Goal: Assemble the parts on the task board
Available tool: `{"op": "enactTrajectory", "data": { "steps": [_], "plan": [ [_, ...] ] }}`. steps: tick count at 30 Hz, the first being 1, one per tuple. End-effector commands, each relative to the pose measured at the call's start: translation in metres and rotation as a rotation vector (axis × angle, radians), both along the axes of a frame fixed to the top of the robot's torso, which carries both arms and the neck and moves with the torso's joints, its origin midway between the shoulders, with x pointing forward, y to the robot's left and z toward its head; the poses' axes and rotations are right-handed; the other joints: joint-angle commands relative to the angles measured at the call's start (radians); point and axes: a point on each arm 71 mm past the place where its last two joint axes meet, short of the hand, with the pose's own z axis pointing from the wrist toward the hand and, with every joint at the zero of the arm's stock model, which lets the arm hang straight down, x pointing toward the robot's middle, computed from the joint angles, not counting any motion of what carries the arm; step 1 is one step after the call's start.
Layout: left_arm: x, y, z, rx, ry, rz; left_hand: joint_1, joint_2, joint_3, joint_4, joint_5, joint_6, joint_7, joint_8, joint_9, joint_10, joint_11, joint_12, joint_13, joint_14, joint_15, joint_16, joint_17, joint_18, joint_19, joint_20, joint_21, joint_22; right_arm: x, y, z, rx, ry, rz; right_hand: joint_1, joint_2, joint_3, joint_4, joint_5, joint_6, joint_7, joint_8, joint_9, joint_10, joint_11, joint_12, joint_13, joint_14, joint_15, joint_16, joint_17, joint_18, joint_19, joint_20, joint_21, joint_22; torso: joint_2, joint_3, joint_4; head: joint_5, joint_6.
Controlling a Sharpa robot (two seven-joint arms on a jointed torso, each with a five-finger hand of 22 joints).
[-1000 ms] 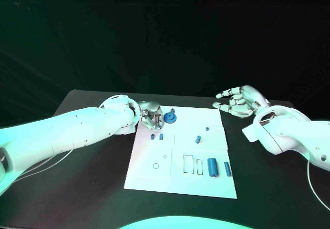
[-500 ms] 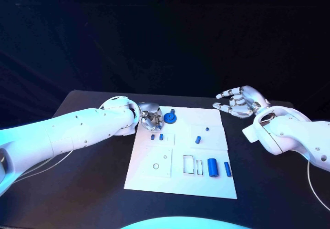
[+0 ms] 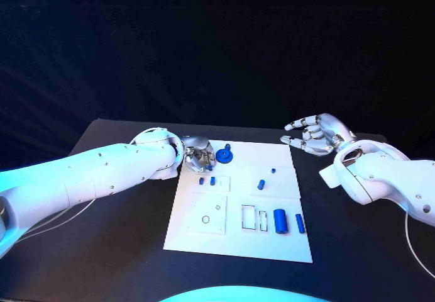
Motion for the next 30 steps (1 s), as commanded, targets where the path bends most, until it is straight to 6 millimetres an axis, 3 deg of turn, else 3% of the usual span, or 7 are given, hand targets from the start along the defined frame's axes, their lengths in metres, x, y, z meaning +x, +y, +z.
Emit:
{"op": "enactTrajectory", "data": {
  "steps": [1, 13, 16, 19, 21, 22, 30],
  "plan": [
    [0.000, 0.000, 0.000, -0.009, 0.009, 0.002, -0.011, -0.004, 0.000, -0.002, 0.002, -0.012, -0.001, -0.009, -0.002, -0.004, 0.003, -0.007, 0.001, -0.009, 0.001, -0.007, -0.006, 0.002, -0.010, 0.000, -0.008, -0.005, 0.000, 0.001, 0.000, -0.006, 0.000, 0.015, -0.010, -0.006, 0.008, -0.001, 0.006, 0.005, -0.001, 0.007, -0.002, -0.005, -0.002, -0.007, -0.005, 0.079, -0.008, -0.006, 0.154, 0.021, 0.031, -0.011, -0.004, 0.175, 0.000, -0.0004, -0.0001, 0.000, -0.001],
    [-0.001, 0.007, -0.002, 0.014, 0.030, 0.019, -0.022, -0.014, -0.015, 0.000, 0.001, -0.038, -0.014, -0.033, -0.006, -0.046, 0.019, -0.027, 0.002, -0.051, 0.015, -0.022, -0.066, 0.008, -0.041, 0.012, -0.039, -0.038, 0.002, -0.001, -0.004, -0.025, 0.033, 0.019, -0.014, -0.014, 0.011, -0.001, 0.001, -0.001, -0.002, 0.008, -0.008, -0.129, -0.005, -0.168, -0.165, 0.062, -0.012, -0.038, 0.097, 0.039, -0.007, -0.014, -0.085, 0.127, 0.000, 0.0000, -0.0001, 0.000, -0.002],
    [-0.001, 0.013, -0.001, 0.007, 0.015, 0.035, -0.018, -0.011, -0.016, -0.002, 0.002, -0.038, -0.012, -0.035, -0.006, -0.060, 0.023, -0.029, 0.003, -0.063, 0.019, -0.026, -0.083, 0.010, -0.049, 0.015, -0.047, -0.047, 0.004, -0.002, -0.005, -0.057, 0.040, 0.033, 0.019, -0.018, 0.036, -0.008, -0.001, 0.003, -0.005, 0.015, -0.011, -0.287, -0.008, -0.400, -0.385, 0.047, -0.015, -0.069, 0.050, 0.057, -0.049, -0.017, -0.176, 0.072, 0.000, -0.0002, -0.0006, -0.001, -0.001],
    [0.001, 0.021, 0.002, -0.027, -0.005, 0.067, -0.001, -0.001, -0.006, -0.011, 0.004, -0.027, -0.003, -0.032, -0.003, -0.079, 0.029, -0.029, 0.004, -0.101, 0.023, -0.044, -0.141, 0.013, -0.057, 0.019, -0.052, -0.054, 0.005, -0.002, -0.007, -0.118, 0.037, 0.067, 0.107, -0.044, 0.156, -0.031, 0.002, 0.042, -0.008, 0.038, -0.008, -0.342, -0.013, -0.623, -0.576, 0.024, -0.021, -0.112, -0.012, 0.072, -0.086, -0.023, -0.262, 0.024, 0.000, -0.0004, -0.0009, -0.003, 0.001],
    [0.002, 0.029, 0.006, -0.082, -0.020, 0.103, 0.010, 0.005, 0.007, -0.020, 0.004, -0.013, 0.012, -0.027, 0.001, -0.079, 0.029, -0.022, 0.005, -0.110, 0.022, -0.048, -0.162, 0.015, -0.059, 0.019, -0.050, -0.055, 0.007, -0.001, -0.009, -0.175, 0.033, 0.100, 0.114, -0.090, 0.262, -0.044, -0.015, 0.064, -0.006, 0.052, -0.009, -0.312, -0.006, -0.794, -0.741, 0.022, -0.015, -0.122, -0.024, 0.074, -0.085, -0.020, -0.279, 0.017, -0.001, 0.0001, -0.0013, -0.006, 0.002],
    [0.003, 0.033, 0.008, -0.113, -0.025, 0.122, 0.012, 0.003, 0.013, -0.024, 0.004, -0.002, 0.018, -0.022, 0.003, -0.084, 0.030, -0.019, 0.006, -0.156, 0.023, -0.077, -0.242, 0.015, -0.068, 0.019, -0.054, -0.058, 0.007, 0.000, -0.010, -0.200, 0.031, 0.116, 0.109, -0.099, 0.288, -0.056, -0.022, 0.072, -0.003, 0.058, -0.008, -0.309, -0.004, -0.840, -0.787, 0.024, -0.012, -0.120, -0.021, 0.073, -0.081, -0.018, -0.275, 0.021, -0.001, 0.0005, -0.0013, -0.008, 0.003],
    [0.002, 0.070, 0.026, -0.552, 0.023, 0.329, 0.022, 0.023, 0.029, -0.059, 0.003, 0.033, 0.047, 0.013, 0.017, -0.069, 0.034, 0.037, 0.018, -0.248, 0.021, -0.206, -0.414, 0.016, -0.114, 0.016, -0.071, -0.061, 0.006, 0.010, -0.027, -0.508, -0.014, 0.260, 0.073, -0.126, 0.353, -0.121, -0.088, 0.101, -0.020, 0.086, -0.003, -0.287, -0.001, -1.000, -0.966, 0.030, -0.010, -0.113, -0.010, 0.069, -0.070, -0.017, -0.260, 0.038, 0.000, 0.0016, -0.0013, -0.036, 0.013]
  ]
}}
